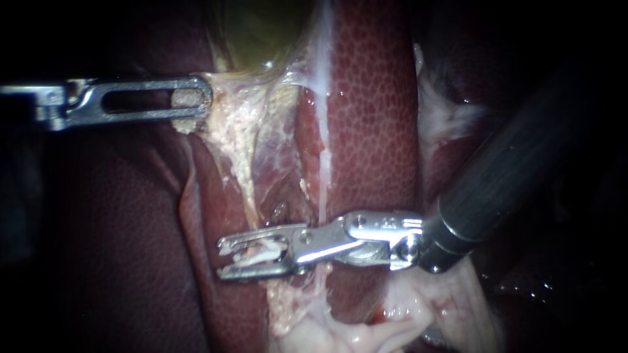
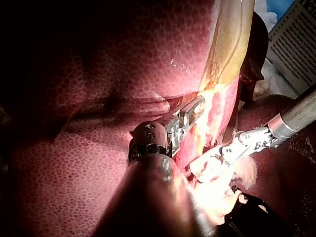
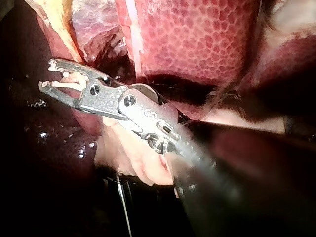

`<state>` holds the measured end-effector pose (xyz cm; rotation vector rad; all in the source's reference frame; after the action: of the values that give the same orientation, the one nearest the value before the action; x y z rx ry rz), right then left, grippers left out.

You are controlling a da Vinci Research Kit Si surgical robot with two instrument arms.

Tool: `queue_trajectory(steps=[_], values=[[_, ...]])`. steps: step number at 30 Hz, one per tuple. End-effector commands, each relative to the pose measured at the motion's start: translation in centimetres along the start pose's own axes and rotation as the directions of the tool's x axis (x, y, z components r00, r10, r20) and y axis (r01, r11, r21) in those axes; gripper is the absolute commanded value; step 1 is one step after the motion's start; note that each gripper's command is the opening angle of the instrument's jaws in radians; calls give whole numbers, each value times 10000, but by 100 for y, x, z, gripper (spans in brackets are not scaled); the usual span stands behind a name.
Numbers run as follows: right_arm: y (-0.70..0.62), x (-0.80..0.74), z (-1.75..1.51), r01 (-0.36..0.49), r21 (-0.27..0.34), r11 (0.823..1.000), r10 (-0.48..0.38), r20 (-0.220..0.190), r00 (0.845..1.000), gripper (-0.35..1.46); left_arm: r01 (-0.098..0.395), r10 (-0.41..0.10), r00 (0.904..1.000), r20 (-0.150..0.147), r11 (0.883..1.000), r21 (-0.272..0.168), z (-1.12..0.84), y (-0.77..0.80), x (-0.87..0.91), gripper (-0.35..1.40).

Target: Clipping second clip left tube

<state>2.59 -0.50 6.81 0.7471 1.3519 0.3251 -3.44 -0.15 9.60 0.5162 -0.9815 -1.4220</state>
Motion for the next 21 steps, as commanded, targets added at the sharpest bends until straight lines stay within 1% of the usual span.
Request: queue_trajectory(steps=[1, 14, 21], values=[[0, 0, 0, 0, 4, 10000, 0, 0, 10000, 10, 0, 0, 10000, 1, 10000, 0, 0, 0, 0, -35], [0, 2, -3, -15, 15, 10000, 15, -6, 10000, 9, 0, 0, 10000, -1, 10000, 1, 0, 0, 0, -35], [0, 16, -20, -113, 44, 9999, 114, -48, 9999, 7, -1, 1, 10000, -1, 10000, 2, -1, 0, 0, -35]])
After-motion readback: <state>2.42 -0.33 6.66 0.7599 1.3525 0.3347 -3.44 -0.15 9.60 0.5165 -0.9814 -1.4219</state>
